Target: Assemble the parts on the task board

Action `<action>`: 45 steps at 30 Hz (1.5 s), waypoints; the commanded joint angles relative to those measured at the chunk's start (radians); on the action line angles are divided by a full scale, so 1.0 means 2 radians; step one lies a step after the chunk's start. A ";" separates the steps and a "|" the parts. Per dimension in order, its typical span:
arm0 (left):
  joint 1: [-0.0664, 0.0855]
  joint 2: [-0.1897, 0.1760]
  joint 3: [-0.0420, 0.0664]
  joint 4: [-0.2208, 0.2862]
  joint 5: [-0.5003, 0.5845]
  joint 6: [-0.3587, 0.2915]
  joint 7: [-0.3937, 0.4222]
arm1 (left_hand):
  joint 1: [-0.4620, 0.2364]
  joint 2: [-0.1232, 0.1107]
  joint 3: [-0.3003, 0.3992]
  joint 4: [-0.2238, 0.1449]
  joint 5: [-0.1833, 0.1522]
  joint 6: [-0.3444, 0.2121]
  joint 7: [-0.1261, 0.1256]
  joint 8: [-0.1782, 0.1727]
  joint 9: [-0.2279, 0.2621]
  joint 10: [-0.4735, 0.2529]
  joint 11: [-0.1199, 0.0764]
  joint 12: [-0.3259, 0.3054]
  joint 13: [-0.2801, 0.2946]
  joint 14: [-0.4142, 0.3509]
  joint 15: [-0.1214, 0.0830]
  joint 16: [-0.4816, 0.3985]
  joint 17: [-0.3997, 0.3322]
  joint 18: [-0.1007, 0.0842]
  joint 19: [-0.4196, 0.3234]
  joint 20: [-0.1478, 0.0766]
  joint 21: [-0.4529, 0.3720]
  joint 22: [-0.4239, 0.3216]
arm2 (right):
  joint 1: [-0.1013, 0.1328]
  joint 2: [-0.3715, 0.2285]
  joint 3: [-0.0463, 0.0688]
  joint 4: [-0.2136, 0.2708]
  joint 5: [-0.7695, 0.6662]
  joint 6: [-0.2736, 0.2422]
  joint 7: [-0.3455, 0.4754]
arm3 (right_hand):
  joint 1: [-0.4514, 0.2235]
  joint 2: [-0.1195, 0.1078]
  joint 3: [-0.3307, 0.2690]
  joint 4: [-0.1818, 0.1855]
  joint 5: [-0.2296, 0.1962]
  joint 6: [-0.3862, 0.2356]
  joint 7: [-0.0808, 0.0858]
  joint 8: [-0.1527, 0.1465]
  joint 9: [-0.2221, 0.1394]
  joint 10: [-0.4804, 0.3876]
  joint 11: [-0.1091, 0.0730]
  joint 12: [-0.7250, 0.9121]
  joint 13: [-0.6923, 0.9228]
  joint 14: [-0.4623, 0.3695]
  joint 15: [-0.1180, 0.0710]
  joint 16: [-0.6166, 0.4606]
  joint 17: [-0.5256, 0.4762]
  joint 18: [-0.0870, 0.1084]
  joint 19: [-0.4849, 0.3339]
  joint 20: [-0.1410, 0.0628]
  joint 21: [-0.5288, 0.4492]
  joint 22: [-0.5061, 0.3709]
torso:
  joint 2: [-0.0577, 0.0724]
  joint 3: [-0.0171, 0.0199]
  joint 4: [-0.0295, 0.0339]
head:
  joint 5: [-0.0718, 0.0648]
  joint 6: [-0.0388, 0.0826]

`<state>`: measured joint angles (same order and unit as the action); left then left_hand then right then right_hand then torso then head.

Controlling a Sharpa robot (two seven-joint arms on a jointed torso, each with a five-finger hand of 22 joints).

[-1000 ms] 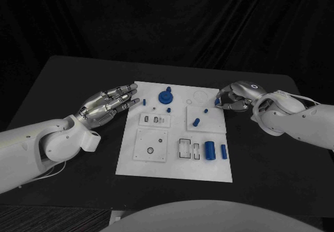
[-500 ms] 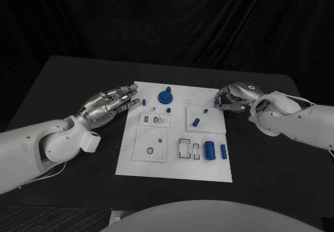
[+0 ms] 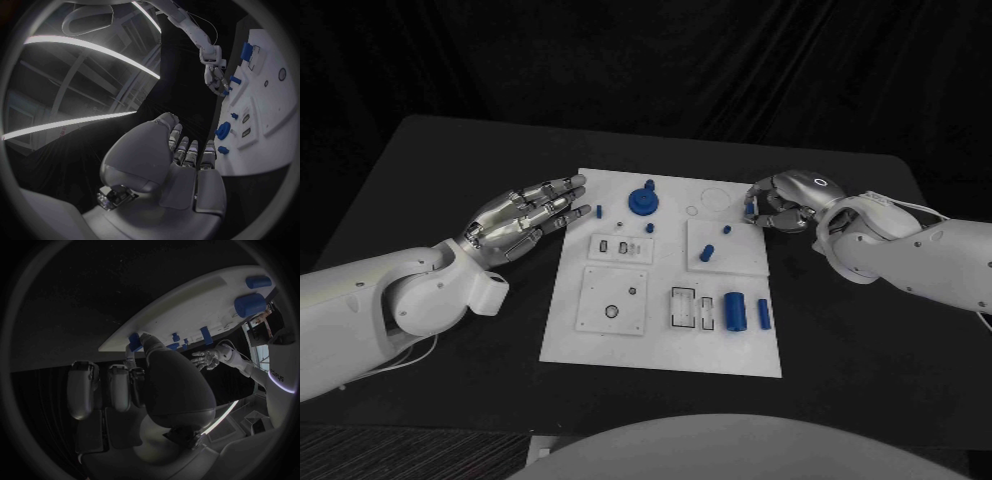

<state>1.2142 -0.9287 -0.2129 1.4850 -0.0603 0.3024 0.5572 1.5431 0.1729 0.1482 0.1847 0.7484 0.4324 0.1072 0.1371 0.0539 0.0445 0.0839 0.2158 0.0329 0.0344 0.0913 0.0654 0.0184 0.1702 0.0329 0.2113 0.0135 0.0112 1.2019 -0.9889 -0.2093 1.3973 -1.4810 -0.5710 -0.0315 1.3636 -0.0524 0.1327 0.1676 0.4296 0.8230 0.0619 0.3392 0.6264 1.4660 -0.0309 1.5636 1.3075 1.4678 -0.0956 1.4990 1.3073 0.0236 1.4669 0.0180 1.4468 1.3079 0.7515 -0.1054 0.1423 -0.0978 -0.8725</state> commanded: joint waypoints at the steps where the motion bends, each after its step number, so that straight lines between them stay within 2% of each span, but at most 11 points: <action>1: -0.001 -0.001 0.000 0.001 0.000 0.008 0.006 | -0.002 -0.001 0.001 0.000 -0.003 -0.001 0.000 0.002 0.000 -0.001 0.002 0.001 0.000 -0.001 0.003 0.001 0.000 0.006 0.000 0.002 0.001 0.001 | -0.001 -0.002 0.000 0.004 -0.001 -0.029 -0.007 | 0.006 0.005 0.005 -0.001 0.011 0.005 -0.003 0.010 0.007 0.045 -0.003 -0.002 0.119 0.037 -0.001 -0.001 0.053 0.004 0.025 -0.001 -0.002 0.111 | 0.000 -0.0002 0.0001 | 0.001 0.000; 8: -0.001 -0.001 0.000 0.001 0.000 0.007 0.004 | -0.002 -0.001 0.001 0.000 -0.003 -0.001 0.000 0.002 0.000 -0.001 0.002 0.001 0.000 -0.001 0.003 0.001 0.000 0.006 0.000 0.002 0.001 0.001 | 0.004 -0.014 0.001 0.032 -0.001 -0.042 -0.008 | 0.005 0.002 0.006 -0.001 0.005 0.011 -0.002 0.018 0.010 0.045 -0.003 -0.003 0.118 0.037 -0.001 -0.001 0.053 0.004 0.025 -0.001 -0.002 0.111 | 0.000 0.0001 0.0000 | 0.002 0.000; 13: -0.001 -0.002 0.000 0.000 0.000 0.006 0.003 | -0.003 -0.001 0.003 -0.001 -0.003 0.000 0.000 0.002 0.000 -0.001 0.002 0.001 0.000 -0.001 0.003 0.001 0.000 0.006 0.000 0.002 0.001 0.001 | 0.021 -0.018 0.001 0.064 -0.001 -0.043 -0.011 | 0.003 0.001 0.006 0.000 -0.001 0.010 -0.001 0.018 0.011 0.044 -0.002 -0.003 0.117 0.036 0.000 -0.001 0.053 0.004 0.024 -0.001 -0.003 0.111 | 0.000 0.0003 -0.0008 | 0.003 0.000; 17: -0.001 -0.001 0.000 0.000 0.000 0.005 0.005 | -0.003 -0.001 0.003 -0.001 -0.003 0.000 0.000 0.002 0.000 -0.001 0.002 0.001 0.000 -0.001 0.003 0.001 0.000 0.006 0.000 0.002 0.001 0.001 | 0.036 -0.015 0.001 0.094 -0.001 -0.038 -0.010 | 0.003 0.001 0.006 0.001 -0.005 0.010 -0.001 0.019 0.011 0.044 -0.001 -0.003 0.117 0.036 0.000 -0.001 0.053 0.004 0.024 -0.001 -0.004 0.110 | 0.000 -0.0003 -0.0006 | 0.002 0.000; 20: -0.001 0.001 0.000 0.000 0.000 0.005 0.006 | -0.003 -0.001 0.004 -0.001 -0.003 0.000 0.000 0.003 0.001 -0.001 0.002 0.002 0.000 -0.001 0.003 0.001 0.000 0.006 0.000 0.002 0.001 0.001 | 0.042 -0.005 0.001 0.109 -0.001 -0.030 -0.008 | 0.003 0.001 0.007 0.001 -0.007 0.010 -0.001 0.019 0.010 0.044 -0.001 -0.003 0.117 0.037 0.001 -0.001 0.054 0.004 0.023 0.000 -0.005 0.110 | 0.000 -0.0009 0.0002 | 0.002 0.000; 23: -0.001 0.002 0.000 0.000 0.000 0.006 0.007 | -0.003 -0.001 0.004 -0.001 -0.003 0.000 0.000 0.003 0.001 -0.001 0.002 0.002 0.000 -0.001 0.003 0.001 0.000 0.006 0.000 0.002 0.001 0.001 | 0.045 0.013 0.001 0.119 -0.001 -0.012 -0.003 | 0.004 0.001 0.008 0.000 -0.012 0.010 0.000 0.020 0.010 0.044 0.000 -0.004 0.116 0.037 0.001 -0.001 0.054 0.005 0.023 0.000 -0.007 0.109 | 0.000 -0.0007 -0.0016 | 0.006 0.000; 28: -0.002 0.002 0.000 0.000 0.000 0.006 0.007 | -0.003 -0.001 0.004 -0.001 -0.003 0.000 0.000 0.003 0.001 -0.001 0.002 0.002 0.000 -0.001 0.003 0.001 0.000 0.006 0.000 0.002 0.001 0.001 | 0.042 0.043 0.001 0.118 -0.001 0.003 0.006 | 0.005 0.001 0.009 -0.001 -0.015 0.011 0.000 0.021 0.011 0.043 0.002 -0.004 0.116 0.037 0.003 -0.001 0.053 0.005 0.022 0.001 -0.009 0.109 | 0.000 -0.0008 -0.0011 | 0.005 0.000; 35: -0.001 0.003 0.000 0.002 0.000 0.006 0.007 | -0.003 -0.001 0.004 -0.001 -0.003 0.000 0.000 0.003 0.001 -0.001 0.002 0.002 0.000 -0.001 0.003 0.001 0.000 0.006 0.000 0.002 0.001 0.001 | 0.030 0.090 0.001 0.097 -0.001 0.034 0.009 | 0.006 -0.001 0.009 -0.002 -0.017 0.009 0.002 0.020 0.010 0.042 0.006 -0.005 0.113 0.036 0.005 -0.002 0.051 0.006 0.020 0.002 -0.013 0.107 | 0.000 -0.0015 0.0024 | 0.006 0.000; 41: -0.001 0.004 0.000 0.002 0.000 0.005 0.006 | -0.003 -0.001 0.005 -0.001 -0.002 0.001 0.000 0.003 0.001 -0.001 0.002 0.002 0.000 -0.001 0.002 0.001 0.000 0.006 0.000 0.002 0.001 0.001 | 0.020 0.115 0.001 0.085 -0.001 0.053 0.007 | 0.004 -0.003 0.008 -0.002 -0.026 0.007 0.005 0.019 0.008 0.041 0.009 -0.006 0.112 0.036 0.008 -0.003 0.049 0.007 0.018 0.005 -0.018 0.106 | 0.000 -0.0008 0.0002 | 0.007 0.000; 45: -0.001 0.007 0.000 0.001 0.000 0.005 0.005 | -0.003 -0.001 0.005 -0.001 -0.002 0.001 0.000 0.003 0.001 -0.001 0.002 0.002 0.000 -0.001 0.002 0.001 0.000 0.006 0.000 0.002 0.001 0.001 | 0.014 0.129 0.001 0.079 -0.001 0.061 0.004 | 0.004 -0.003 0.009 -0.003 -0.026 0.008 0.005 0.019 0.008 0.041 0.009 -0.006 0.111 0.035 0.009 -0.004 0.048 0.007 0.017 0.005 -0.019 0.106 | -0.001 -0.0008 0.0019 | 0.004 0.000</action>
<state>1.2125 -0.9184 -0.2129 1.4860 -0.0604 0.3028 0.5553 1.5432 0.1730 0.1509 0.1820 0.7484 0.4324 0.1073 0.1371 0.0539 0.0445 0.0838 0.2157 0.0329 0.0344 0.0911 0.0654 0.0184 0.1701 0.0329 0.2113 0.0135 0.0113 1.2331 -0.7334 -0.2082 1.5587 -1.4806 -0.4926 -0.0186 1.3711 -0.0531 0.1465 0.1654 0.3815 0.8356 0.0647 0.3783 0.6403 1.4659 -0.0164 1.5556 1.3073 1.4650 -0.0837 1.4953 1.3073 0.0236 1.4633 0.0216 1.4128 1.3075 0.7504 -0.1075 0.1444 -0.0858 -0.8725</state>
